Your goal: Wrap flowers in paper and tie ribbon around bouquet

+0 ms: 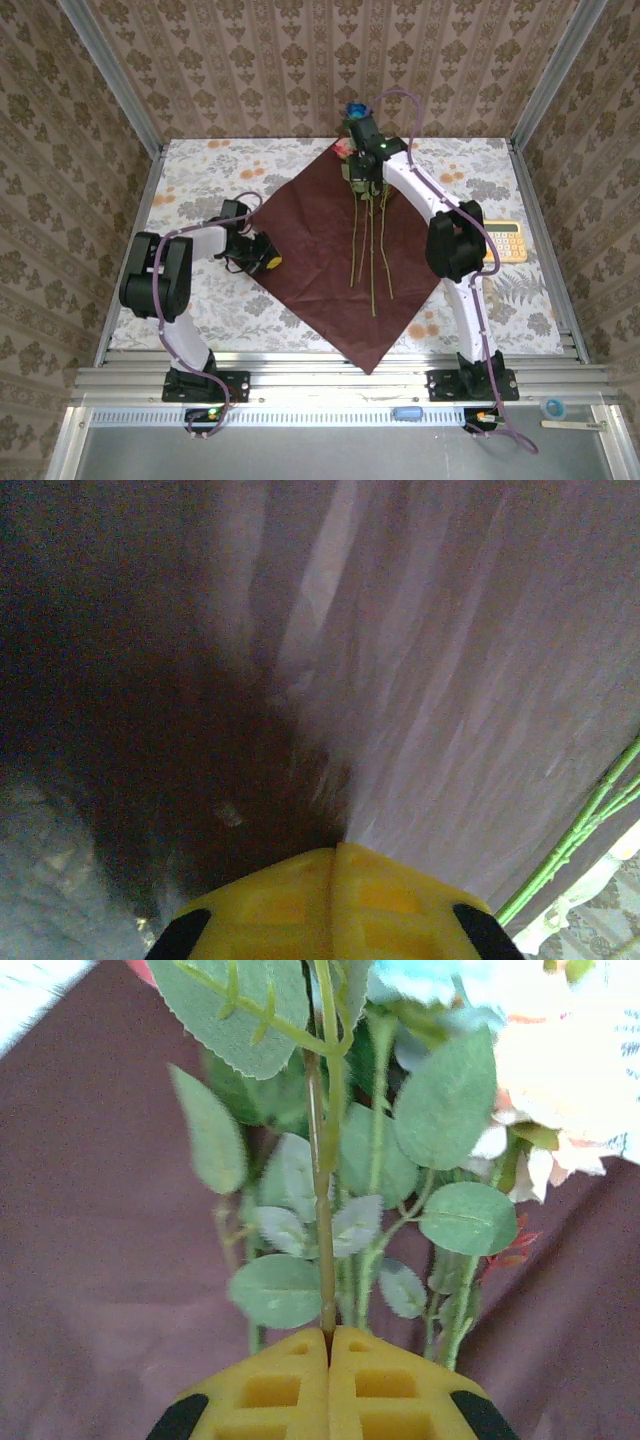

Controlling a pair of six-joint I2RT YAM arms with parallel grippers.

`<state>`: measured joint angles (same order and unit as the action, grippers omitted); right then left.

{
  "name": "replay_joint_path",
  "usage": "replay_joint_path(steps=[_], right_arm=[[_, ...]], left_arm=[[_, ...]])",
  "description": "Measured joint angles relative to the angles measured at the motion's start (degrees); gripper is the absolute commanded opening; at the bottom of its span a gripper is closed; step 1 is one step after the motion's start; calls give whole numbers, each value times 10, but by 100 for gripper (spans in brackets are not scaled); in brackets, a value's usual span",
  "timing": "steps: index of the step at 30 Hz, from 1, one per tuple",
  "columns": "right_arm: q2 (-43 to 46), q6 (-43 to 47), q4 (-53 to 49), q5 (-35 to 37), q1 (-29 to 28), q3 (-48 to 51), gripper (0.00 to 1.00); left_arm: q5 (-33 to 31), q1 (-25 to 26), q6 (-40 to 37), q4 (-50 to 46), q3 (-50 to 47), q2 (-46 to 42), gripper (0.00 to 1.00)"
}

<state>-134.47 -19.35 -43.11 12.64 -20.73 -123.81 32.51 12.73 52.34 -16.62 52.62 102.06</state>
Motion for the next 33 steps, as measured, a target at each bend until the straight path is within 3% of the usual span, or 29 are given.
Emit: replay_joint_path(steps=[2, 6, 10, 13, 17, 21, 26, 33], right_arm=[[-27, -1, -15, 0, 7, -12, 0], [-73, -1, -43, -2, 13, -42, 24], [-84, 2, -69, -11, 14, -58, 40], [-83, -1, -73, -14, 11, -68, 50], [-65, -2, -72, -15, 2, -46, 57], [10, 0, -60, -15, -19, 38, 60], [172, 14, -22, -16, -94, 201, 67], [297, 27, 2, -61, -292, 385, 74]], left_arm=[[0, -1, 0, 0, 0, 0, 1], [0, -1, 2, 0, 0, 0, 1], [-1, -1, 9, 0, 0, -1, 3], [-13, -1, 15, -3, 0, -7, 18], [-44, -1, 22, -35, 1, -45, 29], [-55, 0, 25, -58, 1, -102, 23], [-40, 4, 37, -48, -13, -122, 12], [-23, -2, 30, -36, -30, -55, 5]])
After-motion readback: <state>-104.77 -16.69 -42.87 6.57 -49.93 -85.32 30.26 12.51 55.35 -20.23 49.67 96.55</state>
